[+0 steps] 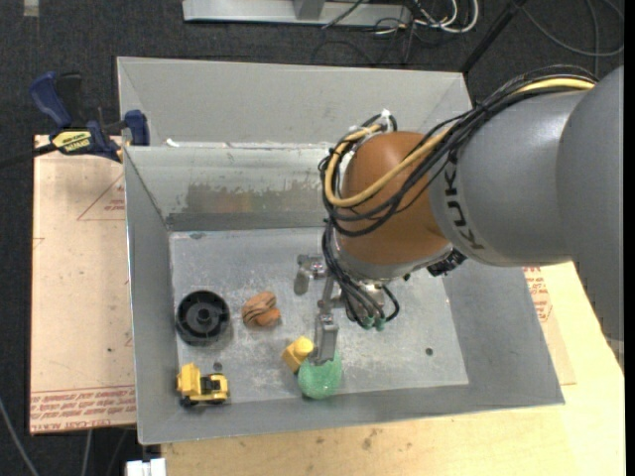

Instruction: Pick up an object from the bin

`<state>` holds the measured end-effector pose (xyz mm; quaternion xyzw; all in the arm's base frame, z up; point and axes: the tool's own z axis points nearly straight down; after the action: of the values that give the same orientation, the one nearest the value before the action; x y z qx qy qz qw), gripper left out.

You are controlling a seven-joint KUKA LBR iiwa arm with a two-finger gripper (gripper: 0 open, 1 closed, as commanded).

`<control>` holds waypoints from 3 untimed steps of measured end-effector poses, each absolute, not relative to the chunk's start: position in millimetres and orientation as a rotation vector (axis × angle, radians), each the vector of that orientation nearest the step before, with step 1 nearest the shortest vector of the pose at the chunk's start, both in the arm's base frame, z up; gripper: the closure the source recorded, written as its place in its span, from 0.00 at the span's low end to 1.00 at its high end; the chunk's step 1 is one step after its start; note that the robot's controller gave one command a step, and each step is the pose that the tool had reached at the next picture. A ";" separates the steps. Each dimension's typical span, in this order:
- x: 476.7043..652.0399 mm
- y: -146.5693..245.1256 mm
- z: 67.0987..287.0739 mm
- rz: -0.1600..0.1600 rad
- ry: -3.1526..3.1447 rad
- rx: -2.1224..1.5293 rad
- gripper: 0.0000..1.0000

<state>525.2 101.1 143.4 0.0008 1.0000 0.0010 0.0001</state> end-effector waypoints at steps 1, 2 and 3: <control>525.2 101.1 143.4 0.003 3.141 0.002 0.00; 507.7 90.3 111.6 0.008 3.130 0.025 0.00; 495.5 63.4 79.6 0.002 3.143 -0.105 0.00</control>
Offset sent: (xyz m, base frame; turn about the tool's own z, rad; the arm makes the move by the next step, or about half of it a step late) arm -0.0401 -0.0264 -0.0692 0.0330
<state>495.5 63.4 79.6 -0.0335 0.9994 0.0005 -0.0016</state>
